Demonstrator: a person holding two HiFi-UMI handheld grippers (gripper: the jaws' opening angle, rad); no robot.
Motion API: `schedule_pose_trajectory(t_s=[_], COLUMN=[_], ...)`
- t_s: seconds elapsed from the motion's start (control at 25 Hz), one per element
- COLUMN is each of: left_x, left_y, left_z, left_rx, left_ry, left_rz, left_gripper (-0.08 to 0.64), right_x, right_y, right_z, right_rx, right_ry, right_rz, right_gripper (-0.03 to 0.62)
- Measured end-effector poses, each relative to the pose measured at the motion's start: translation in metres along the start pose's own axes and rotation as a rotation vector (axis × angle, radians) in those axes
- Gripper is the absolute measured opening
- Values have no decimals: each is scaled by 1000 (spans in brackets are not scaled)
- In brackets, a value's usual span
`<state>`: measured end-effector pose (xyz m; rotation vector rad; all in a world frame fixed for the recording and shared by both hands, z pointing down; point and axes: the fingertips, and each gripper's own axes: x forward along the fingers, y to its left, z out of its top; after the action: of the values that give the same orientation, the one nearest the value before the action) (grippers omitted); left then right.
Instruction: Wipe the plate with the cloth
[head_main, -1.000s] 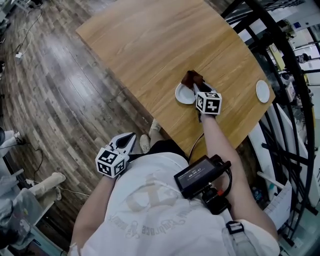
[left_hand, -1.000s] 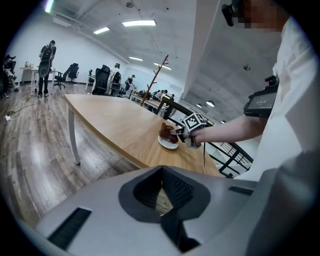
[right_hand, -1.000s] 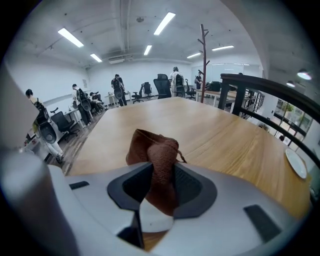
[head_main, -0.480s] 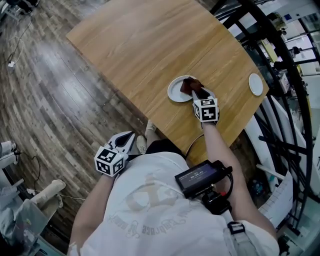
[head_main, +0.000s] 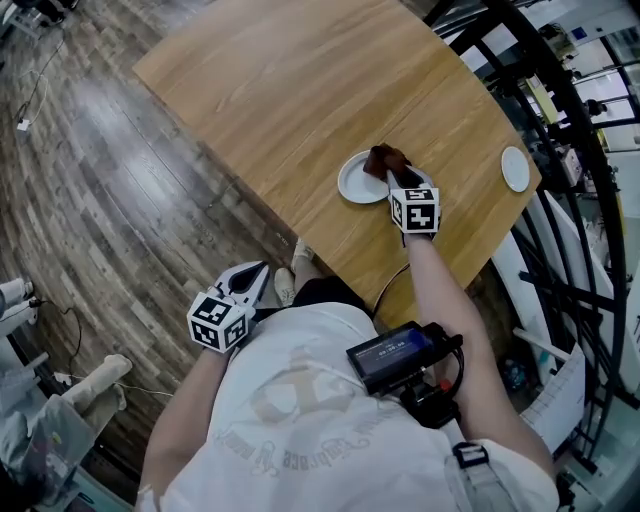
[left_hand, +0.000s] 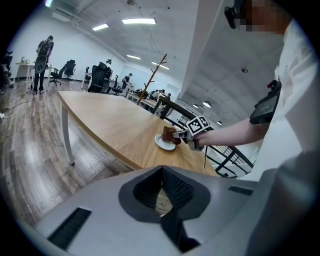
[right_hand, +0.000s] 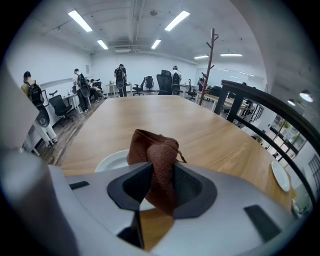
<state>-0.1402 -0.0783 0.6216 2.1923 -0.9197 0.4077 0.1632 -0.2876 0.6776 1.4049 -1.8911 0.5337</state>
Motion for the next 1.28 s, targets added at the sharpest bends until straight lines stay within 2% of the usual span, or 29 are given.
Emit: schedule_pose_trajectory(t_s=[0.16,0.32,0.64,0.84,1.04,1.16,1.28], left_x=[-4,-6,5,9,4,3,0], left_y=[2,5,-5,-13,-22,-15,-11], left_z=[-5,-6,-4,-1,-7,3,0], left_rx=[-9,-8,31,52,73,77,72], left_ry=[2,8,25,34,43,17,23], left_rz=[15,17,-33,-55,-75,-62,-49], left_gripper=[12,12,12,12,12,12,12], right_x=[15,18,-14,-29,-44,-37,-39], right_y=[-8,-20,-32,-3,49,71,90], right_z=[14,18,-24,-38,-53,-34,-20], right_rx=[48,54,83,71,6,-62,-77], right_ry=[-16,-6,19,1,-7,-37,-67], right_rz=[-10,-37,-62,-7,76,127,176], right_gripper=[123,123,124,123,123,123,123])
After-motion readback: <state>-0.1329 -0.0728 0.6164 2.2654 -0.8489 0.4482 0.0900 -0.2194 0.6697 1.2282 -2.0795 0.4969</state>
